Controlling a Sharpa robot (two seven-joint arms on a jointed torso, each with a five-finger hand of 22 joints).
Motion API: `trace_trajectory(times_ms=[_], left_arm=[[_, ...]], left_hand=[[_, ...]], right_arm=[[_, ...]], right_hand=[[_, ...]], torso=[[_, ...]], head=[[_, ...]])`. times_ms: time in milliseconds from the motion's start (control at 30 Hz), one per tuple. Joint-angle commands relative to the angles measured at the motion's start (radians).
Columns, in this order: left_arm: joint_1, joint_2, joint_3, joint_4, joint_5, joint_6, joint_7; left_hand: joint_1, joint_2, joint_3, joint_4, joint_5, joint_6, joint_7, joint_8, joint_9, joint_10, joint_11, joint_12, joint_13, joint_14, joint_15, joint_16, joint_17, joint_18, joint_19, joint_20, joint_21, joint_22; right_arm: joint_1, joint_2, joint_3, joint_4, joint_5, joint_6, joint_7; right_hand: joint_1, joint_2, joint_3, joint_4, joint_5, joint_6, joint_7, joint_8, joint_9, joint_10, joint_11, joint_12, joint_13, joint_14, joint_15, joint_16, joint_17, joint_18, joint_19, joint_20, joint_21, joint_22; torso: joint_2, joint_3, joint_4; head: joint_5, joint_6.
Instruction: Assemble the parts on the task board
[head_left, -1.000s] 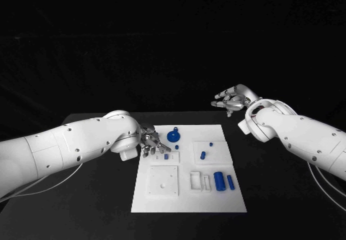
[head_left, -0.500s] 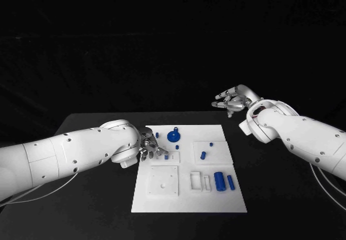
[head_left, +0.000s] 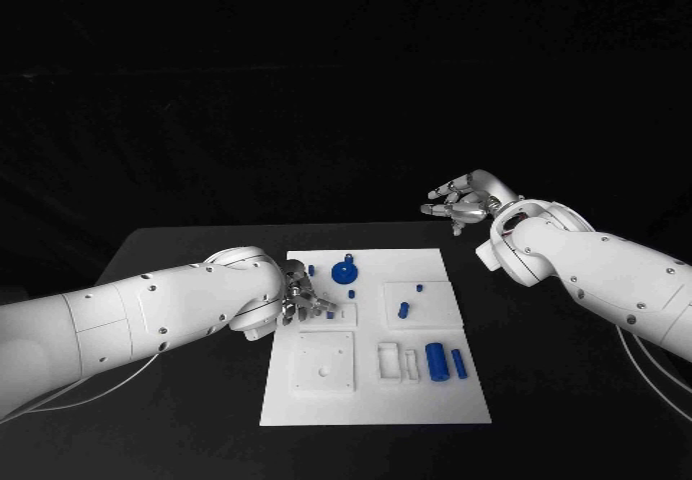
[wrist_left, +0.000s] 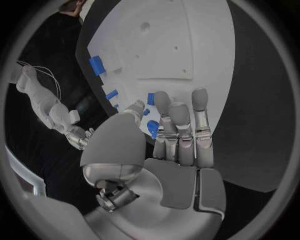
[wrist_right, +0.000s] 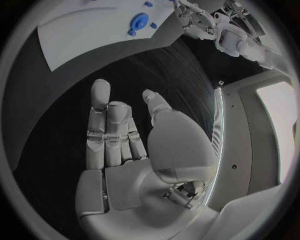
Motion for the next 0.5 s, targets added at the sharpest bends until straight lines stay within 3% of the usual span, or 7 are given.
trace_trajectory(times_ms=[33,500], left_arm=[[-0.002,0.010,0.000,-0.008,-0.004,0.018,0.001],[-0.016,0.041,0.001,-0.043,0.003,0.056,0.005]], left_hand=[[0.001,-0.006,0.000,0.003,-0.007,0.000,-0.001,0.005,0.002,0.012,0.001,0.000,0.001,0.002,-0.002,0.003,0.001,-0.012,0.005,-0.001,-0.002,0.019],[-0.006,0.010,-0.005,-0.031,-0.009,-0.001,-0.004,0.024,0.019,0.009,0.000,0.004,0.003,0.000,-0.002,0.006,0.001,-0.013,0.002,-0.001,0.003,0.019]], right_arm=[[-0.001,0.001,0.001,0.002,-0.001,-0.002,0.008],[-0.002,0.005,0.001,0.002,-0.001,-0.003,0.008]], right_hand=[[-0.005,-0.003,0.000,0.003,0.005,-0.007,0.001,-0.003,-0.001,-0.002,-0.002,0.002,-0.001,-0.007,0.002,-0.005,-0.001,0.017,0.035,0.003,-0.005,-0.002],[-0.005,-0.003,0.000,0.005,0.008,-0.007,0.000,-0.003,-0.001,-0.002,-0.002,0.002,-0.001,-0.007,0.001,-0.005,-0.001,0.017,0.036,0.003,-0.004,-0.002]], torso=[[0.000,-0.0003,0.0013],[-0.001,-0.0005,0.0016]], head=[[-0.002,-0.002],[-0.005,-0.004]])
